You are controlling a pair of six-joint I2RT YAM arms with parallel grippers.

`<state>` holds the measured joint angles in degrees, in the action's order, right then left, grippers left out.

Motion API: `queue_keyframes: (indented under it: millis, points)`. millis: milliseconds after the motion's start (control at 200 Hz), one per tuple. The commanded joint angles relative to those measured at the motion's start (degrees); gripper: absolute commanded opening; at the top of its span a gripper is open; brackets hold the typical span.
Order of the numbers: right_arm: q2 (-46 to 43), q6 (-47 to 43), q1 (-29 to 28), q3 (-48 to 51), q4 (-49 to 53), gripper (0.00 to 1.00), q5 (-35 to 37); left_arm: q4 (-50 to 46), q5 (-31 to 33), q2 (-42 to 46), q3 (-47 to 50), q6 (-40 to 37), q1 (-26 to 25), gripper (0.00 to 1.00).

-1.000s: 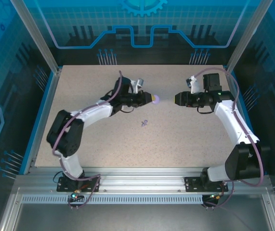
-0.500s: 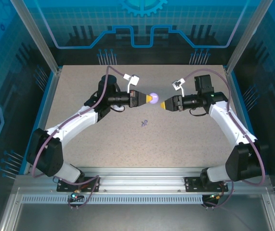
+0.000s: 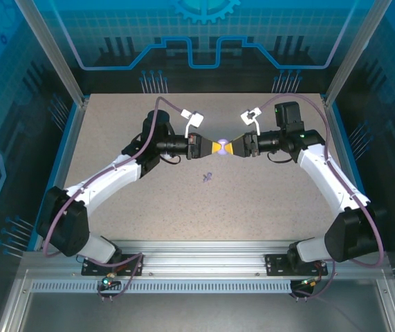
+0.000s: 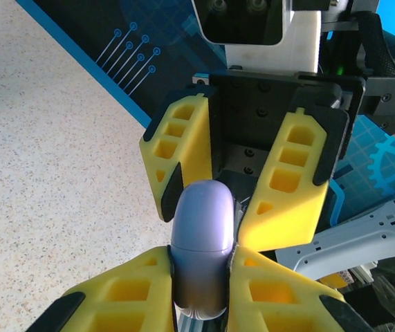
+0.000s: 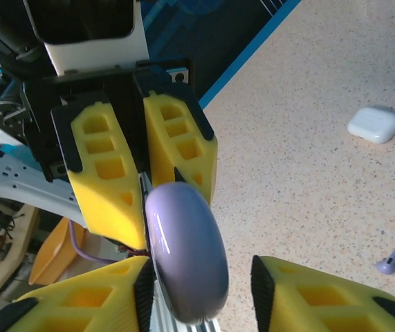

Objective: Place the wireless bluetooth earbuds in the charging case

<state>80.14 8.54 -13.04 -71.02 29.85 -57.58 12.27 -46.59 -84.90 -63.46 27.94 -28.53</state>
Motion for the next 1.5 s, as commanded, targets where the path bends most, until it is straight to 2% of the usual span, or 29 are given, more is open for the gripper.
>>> queue_keyframes:
  millis: [0, 250, 350, 470, 815, 1496]
  points:
    - [-0.57, 0.38, -1.07, -1.84, -1.52, 0.39, -1.69, 0.03, -1.90, 1.95, 0.18, -1.92, -0.30, 0.15]
    - [-1.07, 0.41, -2.10, -2.10, -1.85, 0.29, -2.75, 0.28, -1.58, 1.96, 0.27, -1.92, -0.37, 0.15]
    - [-1.11, -0.38, -2.59, -2.69, -0.68, 0.22, -2.60, 0.36, -1.39, 1.98, 0.26, -1.84, -0.32, 0.16]
    - [-1.46, -0.55, -2.54, -3.01, 0.13, 0.16, -1.68, -0.39, -1.33, 1.99, 0.17, -2.18, -0.36, 0.24]
    - [-2.23, -0.18, -2.61, -4.12, 0.22, 0.14, -3.18, 0.40, -5.75, 2.95, 1.73, -2.10, -0.46, 0.36]
    - [-1.31, -3.78, -4.47, -5.50, 5.06, 0.16, -3.29, 0.64, -6.58, 3.25, 0.71, -2.04, -0.71, 0.33]
